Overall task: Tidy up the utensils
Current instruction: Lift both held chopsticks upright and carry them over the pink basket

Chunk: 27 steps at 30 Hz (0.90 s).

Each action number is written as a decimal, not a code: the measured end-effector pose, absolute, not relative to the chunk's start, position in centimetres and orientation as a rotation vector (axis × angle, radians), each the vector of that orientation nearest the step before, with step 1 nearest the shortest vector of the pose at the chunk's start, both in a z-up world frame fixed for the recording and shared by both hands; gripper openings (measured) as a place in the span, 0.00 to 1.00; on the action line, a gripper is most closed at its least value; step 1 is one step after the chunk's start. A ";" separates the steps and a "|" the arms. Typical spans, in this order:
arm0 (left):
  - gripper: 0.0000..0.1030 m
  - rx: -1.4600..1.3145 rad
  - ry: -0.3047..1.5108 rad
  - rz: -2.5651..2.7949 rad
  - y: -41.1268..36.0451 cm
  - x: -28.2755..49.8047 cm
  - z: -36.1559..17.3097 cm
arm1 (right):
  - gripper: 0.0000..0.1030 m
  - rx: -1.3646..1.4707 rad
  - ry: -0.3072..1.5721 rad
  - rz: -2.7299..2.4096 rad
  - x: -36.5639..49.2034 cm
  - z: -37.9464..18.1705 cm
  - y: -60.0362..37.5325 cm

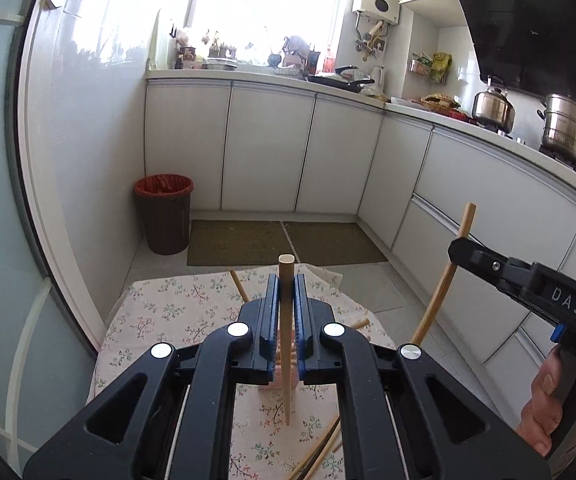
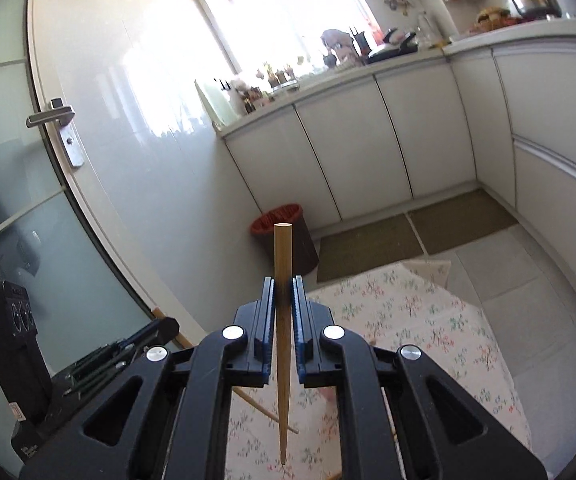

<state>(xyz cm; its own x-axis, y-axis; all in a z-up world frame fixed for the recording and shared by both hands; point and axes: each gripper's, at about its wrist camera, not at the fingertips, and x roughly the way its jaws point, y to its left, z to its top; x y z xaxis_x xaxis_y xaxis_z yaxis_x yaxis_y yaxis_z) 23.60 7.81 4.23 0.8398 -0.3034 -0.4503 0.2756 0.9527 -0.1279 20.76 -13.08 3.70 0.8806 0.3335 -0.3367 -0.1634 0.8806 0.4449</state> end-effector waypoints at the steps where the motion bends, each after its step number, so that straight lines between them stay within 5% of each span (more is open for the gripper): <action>1: 0.06 -0.061 0.470 -0.301 7.8 23.9 4.6 | 0.08 0.415 0.391 0.259 21.2 4.3 -12.8; 8: 0.06 -0.059 0.421 -0.273 7.0 26.6 5.3 | 0.08 0.343 0.239 0.137 24.7 4.4 -11.8; 27: 0.06 -0.037 0.468 -0.236 5.4 31.9 1.2 | 0.08 0.256 0.248 0.051 30.4 -1.9 -10.5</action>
<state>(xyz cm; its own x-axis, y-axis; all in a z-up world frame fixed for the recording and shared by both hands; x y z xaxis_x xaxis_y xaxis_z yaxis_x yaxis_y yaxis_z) 31.89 5.36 1.18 0.8657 -0.2341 -0.4425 0.2173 0.9720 -0.0891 30.36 -10.52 -1.87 0.9683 0.0817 -0.2359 -0.0189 0.9662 0.2569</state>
